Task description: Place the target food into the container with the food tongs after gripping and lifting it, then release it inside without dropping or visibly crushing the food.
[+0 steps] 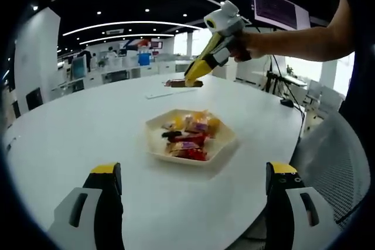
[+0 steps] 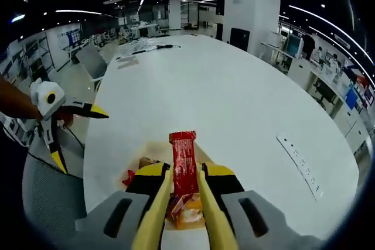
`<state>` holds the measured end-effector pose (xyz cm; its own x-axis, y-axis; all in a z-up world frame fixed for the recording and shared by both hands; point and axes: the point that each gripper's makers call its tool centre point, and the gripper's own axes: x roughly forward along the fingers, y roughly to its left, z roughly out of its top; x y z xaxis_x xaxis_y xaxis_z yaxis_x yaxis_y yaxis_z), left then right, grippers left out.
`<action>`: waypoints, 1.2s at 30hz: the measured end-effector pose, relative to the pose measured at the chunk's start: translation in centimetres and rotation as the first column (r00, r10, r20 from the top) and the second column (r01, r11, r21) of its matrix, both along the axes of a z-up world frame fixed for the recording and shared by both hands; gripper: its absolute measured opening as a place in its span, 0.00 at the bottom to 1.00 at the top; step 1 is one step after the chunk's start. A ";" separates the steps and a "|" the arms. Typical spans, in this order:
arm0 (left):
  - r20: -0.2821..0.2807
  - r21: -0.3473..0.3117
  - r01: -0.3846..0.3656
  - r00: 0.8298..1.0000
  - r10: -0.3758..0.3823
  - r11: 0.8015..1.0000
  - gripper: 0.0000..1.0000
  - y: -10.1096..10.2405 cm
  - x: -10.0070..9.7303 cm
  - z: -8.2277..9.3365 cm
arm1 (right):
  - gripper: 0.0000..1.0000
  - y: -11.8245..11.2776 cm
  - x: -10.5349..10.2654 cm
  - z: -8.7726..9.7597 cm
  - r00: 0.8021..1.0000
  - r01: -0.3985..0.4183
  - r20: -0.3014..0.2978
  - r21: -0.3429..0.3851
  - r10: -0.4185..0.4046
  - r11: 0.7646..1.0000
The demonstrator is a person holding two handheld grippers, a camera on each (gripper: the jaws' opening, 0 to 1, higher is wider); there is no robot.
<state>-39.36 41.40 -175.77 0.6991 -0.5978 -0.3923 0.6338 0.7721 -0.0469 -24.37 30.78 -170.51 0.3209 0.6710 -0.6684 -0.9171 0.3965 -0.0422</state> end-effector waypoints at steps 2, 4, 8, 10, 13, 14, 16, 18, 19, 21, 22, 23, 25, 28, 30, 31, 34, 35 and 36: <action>0.002 0.000 -0.002 1.000 0.002 1.000 0.99 0.1 0.0 0.0 | 0.23 0.1 -0.1 0.0 1.000 -0.006 0.000 0.000 0.006 1.000; 0.002 0.000 -0.004 1.000 0.004 1.000 0.99 0.0 0.0 0.1 | 0.23 0.2 -0.1 0.0 1.000 -0.011 0.006 -0.002 0.011 1.000; 0.001 0.002 -0.003 1.000 0.003 1.000 0.99 0.1 0.0 0.0 | 0.26 0.7 -0.2 0.1 0.999 -0.037 0.021 0.013 0.036 0.999; 0.001 0.004 -0.001 1.000 0.001 1.000 0.99 0.1 0.0 -0.1 | 0.27 0.8 -0.2 0.0 0.999 -0.033 0.009 0.021 0.033 0.999; 0.000 0.005 0.002 1.000 -0.002 1.000 0.99 0.0 0.0 -0.1 | 0.27 0.8 -0.2 0.0 0.999 -0.039 0.021 0.018 0.038 0.999; -0.001 0.006 0.003 1.000 -0.003 1.000 0.99 0.0 0.0 -0.1 | 0.27 0.7 -0.2 0.0 0.999 -0.040 0.027 0.017 0.039 0.999; -0.001 0.005 0.003 1.000 -0.003 1.000 0.99 0.0 0.0 -0.1 | 0.27 0.6 -0.2 0.2 0.999 -0.037 0.027 0.019 0.036 0.999; -0.002 0.004 0.004 1.000 -0.004 1.000 0.99 0.0 0.0 -0.1 | 0.27 0.5 0.0 0.4 0.999 -0.033 0.030 0.022 0.033 0.999; -0.003 0.005 0.005 1.000 -0.005 1.000 0.99 -0.1 0.0 -0.1 | 0.27 0.4 0.0 0.5 0.999 -0.033 0.034 0.024 0.032 0.999; -0.002 0.005 0.006 1.000 -0.006 1.000 0.99 -0.1 -0.1 -0.1 | 0.27 0.4 0.1 0.6 0.999 -0.030 0.038 0.026 0.029 0.999; -0.003 0.005 0.006 1.000 -0.006 1.000 0.99 -0.1 0.0 -0.2 | 0.27 0.3 0.2 0.7 0.999 -0.031 0.044 0.025 0.030 0.999; -0.003 0.006 0.006 1.000 -0.006 1.000 0.99 -0.1 0.0 -0.2 | 0.27 0.3 0.2 0.7 0.999 -0.031 0.042 0.025 0.030 0.999; -0.004 0.005 0.006 1.000 -0.006 1.000 0.99 -0.1 0.0 -0.2 | 0.27 0.3 0.2 0.8 0.999 -0.030 0.046 0.030 0.028 0.999; -0.004 0.004 0.006 1.000 -0.006 1.000 0.99 -0.1 0.0 -0.2 | 0.28 0.3 0.2 0.9 0.998 -0.030 0.053 0.033 0.028 0.999; -0.003 0.004 0.005 1.000 -0.005 1.000 0.99 0.0 0.0 -0.2 | 0.28 0.3 0.2 0.9 0.998 -0.031 0.052 0.033 0.029 0.999; -0.002 0.004 0.005 1.000 -0.005 1.000 0.99 -0.1 -0.1 -0.1 | 0.28 0.2 0.2 0.9 0.998 -0.034 0.057 0.032 0.032 0.999; -0.002 0.003 0.004 1.000 -0.004 1.000 0.99 -0.1 -0.1 -0.1 | 0.28 0.3 0.1 1.0 0.998 -0.038 0.059 0.036 0.036 0.999; -0.002 0.002 0.004 1.000 -0.004 1.000 0.99 -0.1 -0.1 -0.1 | 0.28 0.2 0.1 1.0 0.998 -0.037 0.058 0.039 0.035 0.999; -0.003 0.003 0.004 1.000 -0.004 1.000 0.99 -0.1 -0.1 -0.1 | 0.28 0.3 0.1 1.2 0.997 -0.039 0.066 0.045 0.036 0.998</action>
<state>-39.45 41.32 -175.83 0.6952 -0.5997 -0.3962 0.6370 0.7695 -0.0471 -24.25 31.04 -169.28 0.3363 0.7133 -0.6149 -0.9274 0.3645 -0.0844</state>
